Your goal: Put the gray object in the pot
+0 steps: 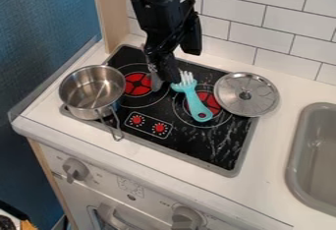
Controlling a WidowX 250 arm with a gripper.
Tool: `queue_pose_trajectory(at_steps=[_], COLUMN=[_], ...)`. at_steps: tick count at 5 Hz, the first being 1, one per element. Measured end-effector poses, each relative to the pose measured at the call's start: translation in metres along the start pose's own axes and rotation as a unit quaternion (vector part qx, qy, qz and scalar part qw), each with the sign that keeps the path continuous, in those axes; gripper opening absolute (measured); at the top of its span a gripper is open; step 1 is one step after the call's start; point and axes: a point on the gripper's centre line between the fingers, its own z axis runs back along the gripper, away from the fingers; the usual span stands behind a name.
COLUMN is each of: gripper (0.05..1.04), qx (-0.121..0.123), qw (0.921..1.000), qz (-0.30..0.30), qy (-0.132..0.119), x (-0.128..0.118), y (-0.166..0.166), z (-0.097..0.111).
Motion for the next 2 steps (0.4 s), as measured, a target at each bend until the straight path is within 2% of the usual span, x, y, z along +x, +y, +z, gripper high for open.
queue_pose_trajectory(at_steps=[1,2], gripper=[1.001,1.001], qx=[0.018,0.023], qw=[0.9998,0.9980], qz=[0.008,0.056], qy=[0.001,-0.016], x=[0.002,0.021], y=[0.003,-0.008], z=[-0.010,-0.017])
